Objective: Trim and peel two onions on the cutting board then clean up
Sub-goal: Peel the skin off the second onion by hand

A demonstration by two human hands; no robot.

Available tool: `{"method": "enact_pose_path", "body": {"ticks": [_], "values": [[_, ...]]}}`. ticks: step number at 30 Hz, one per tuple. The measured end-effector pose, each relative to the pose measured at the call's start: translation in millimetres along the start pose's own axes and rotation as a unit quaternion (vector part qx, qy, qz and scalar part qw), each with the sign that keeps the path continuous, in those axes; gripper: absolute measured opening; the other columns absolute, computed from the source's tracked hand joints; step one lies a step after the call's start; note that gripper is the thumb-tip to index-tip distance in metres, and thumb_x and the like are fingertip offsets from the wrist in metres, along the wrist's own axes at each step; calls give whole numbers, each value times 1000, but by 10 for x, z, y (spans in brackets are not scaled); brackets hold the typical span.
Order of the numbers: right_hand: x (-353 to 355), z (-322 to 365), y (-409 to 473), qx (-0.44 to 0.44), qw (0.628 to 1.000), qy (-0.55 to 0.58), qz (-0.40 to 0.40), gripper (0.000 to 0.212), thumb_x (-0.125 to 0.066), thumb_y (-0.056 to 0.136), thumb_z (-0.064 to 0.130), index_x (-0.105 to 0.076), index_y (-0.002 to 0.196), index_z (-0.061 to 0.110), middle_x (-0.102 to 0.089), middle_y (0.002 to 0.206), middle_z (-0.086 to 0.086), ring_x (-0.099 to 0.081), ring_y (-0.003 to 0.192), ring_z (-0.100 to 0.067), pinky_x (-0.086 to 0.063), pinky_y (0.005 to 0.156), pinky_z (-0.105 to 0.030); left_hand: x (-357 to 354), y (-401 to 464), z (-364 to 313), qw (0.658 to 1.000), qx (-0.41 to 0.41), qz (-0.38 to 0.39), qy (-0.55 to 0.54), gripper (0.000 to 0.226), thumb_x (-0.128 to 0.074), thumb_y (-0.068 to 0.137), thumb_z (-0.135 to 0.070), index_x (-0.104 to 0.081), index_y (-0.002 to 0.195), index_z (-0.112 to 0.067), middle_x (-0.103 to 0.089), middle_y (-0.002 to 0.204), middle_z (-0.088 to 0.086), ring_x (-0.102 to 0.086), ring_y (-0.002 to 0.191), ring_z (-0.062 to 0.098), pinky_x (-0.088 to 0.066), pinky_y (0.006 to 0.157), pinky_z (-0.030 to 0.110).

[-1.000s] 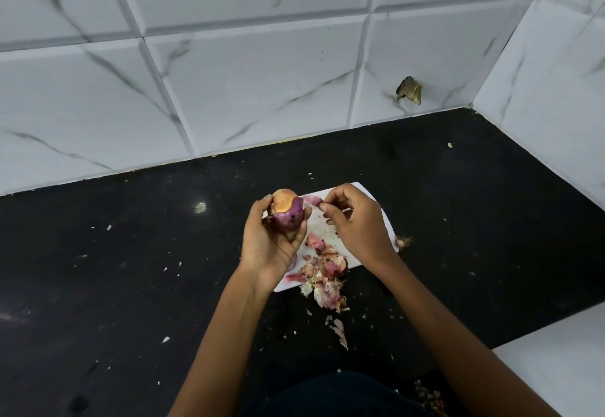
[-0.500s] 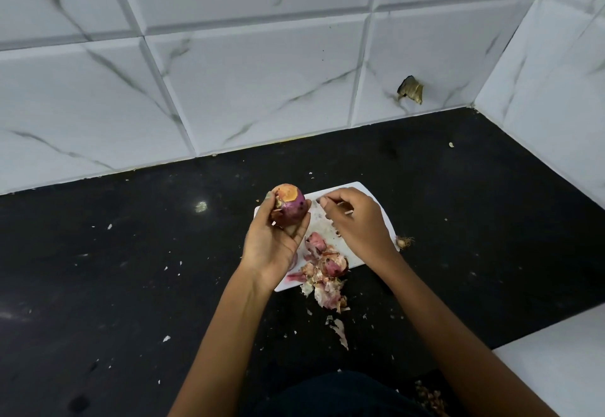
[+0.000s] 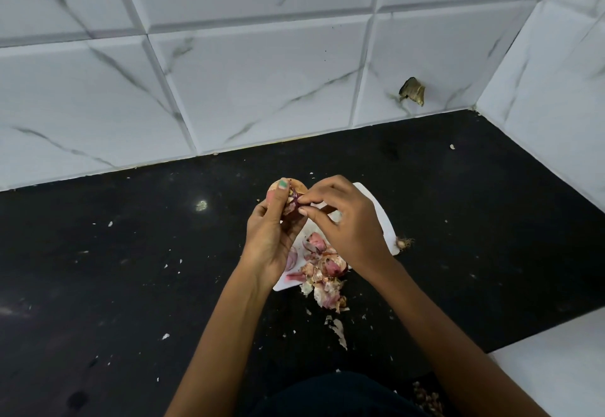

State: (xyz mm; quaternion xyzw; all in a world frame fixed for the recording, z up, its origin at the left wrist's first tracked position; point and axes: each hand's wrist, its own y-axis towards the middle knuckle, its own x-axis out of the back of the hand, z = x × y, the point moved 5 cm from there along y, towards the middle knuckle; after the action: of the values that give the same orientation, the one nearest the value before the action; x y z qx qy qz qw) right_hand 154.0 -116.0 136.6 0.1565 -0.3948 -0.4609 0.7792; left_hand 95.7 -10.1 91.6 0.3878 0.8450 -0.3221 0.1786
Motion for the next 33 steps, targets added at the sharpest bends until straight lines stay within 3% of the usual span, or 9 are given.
{"method": "enact_pose_path", "body": {"ticks": [4, 6, 8, 11, 16, 25, 28, 30, 33], "values": [[3, -14, 11, -20, 1000, 11, 13, 9, -69, 83, 13, -72, 90, 8, -63, 90, -3, -61, 82, -10, -54, 69, -25, 30, 20, 16, 1000, -2, -5, 17, 69, -68, 80, -35, -48, 134, 5, -68, 99, 12, -70, 86, 17, -59, 75, 26], [-7, -23, 22, -29, 999, -5, 32, 8, -65, 85, 15, -69, 89, 9, -60, 91, -2, -59, 82, -10, -53, 68, -27, 33, 27, 33, 1000, -5, -2, 27, 76, -70, 72, -39, -50, 132, 3, -69, 94, 9, -70, 83, 14, -58, 75, 26], [-50, -36, 26, -33, 997, -33, 60, 9, -59, 89, 17, -64, 91, 10, -56, 93, 0, -56, 85, -12, -52, 68, -29, 34, 41, 54, 1000, -1, 8, 31, 61, -69, 77, -39, -58, 121, 0, -69, 91, 8, -70, 81, 13, -58, 75, 25], [-107, -76, -13, -47, 995, -29, 89, 11, -52, 93, 17, -59, 95, 9, -48, 96, 5, -49, 87, -8, -43, 71, -17, 22, 35, 84, 999, 32, 21, 9, 41, -61, 89, -43, -66, 106, -6, -72, 89, 7, -70, 78, 11, -57, 71, 23], [-93, -205, -132, -103, 989, 24, 99, 3, -52, 94, 7, -54, 95, 10, -49, 96, 0, -48, 87, -2, -38, 74, -9, 60, 46, 80, 993, 91, 16, -72, 56, -56, 91, -51, -60, 121, -4, -71, 84, 8, -67, 68, 10, -56, 60, 19], [-96, -584, -295, -203, 971, -32, 126, 6, -57, 93, 9, -55, 92, 14, -57, 90, 3, -55, 83, -10, -40, 70, -10, 75, 28, 82, 986, 137, 47, -81, 52, -37, 97, -59, -64, 106, -15, -74, 106, 0, -73, 88, 12, -50, 82, 31], [-88, -582, -282, -211, 971, -17, 112, 13, -64, 87, 6, -59, 86, 17, -61, 81, 6, -61, 76, -7, -48, 69, -18, 75, 23, 85, 988, 131, 40, -66, 53, -42, 96, -57, -60, 119, -14, -74, 108, 1, -73, 90, 12, -51, 77, 28], [-64, -518, -244, -201, 975, -8, 90, 14, -66, 85, 3, -61, 87, 16, -61, 79, 11, -61, 75, -4, -47, 68, -12, 81, 27, 98, 990, 125, 27, -55, 51, -49, 94, -54, -57, 125, -13, -74, 107, 4, -72, 91, 12, -52, 72, 25], [-21, -365, -153, -168, 984, 25, 54, 10, -64, 86, 3, -64, 92, 11, -64, 85, 8, -61, 80, -4, -46, 67, -10, 84, 34, 115, 993, 114, 8, -38, 51, -58, 91, -45, -55, 128, -10, -70, 115, 14, -71, 94, 17, -53, 80, 26]]}}
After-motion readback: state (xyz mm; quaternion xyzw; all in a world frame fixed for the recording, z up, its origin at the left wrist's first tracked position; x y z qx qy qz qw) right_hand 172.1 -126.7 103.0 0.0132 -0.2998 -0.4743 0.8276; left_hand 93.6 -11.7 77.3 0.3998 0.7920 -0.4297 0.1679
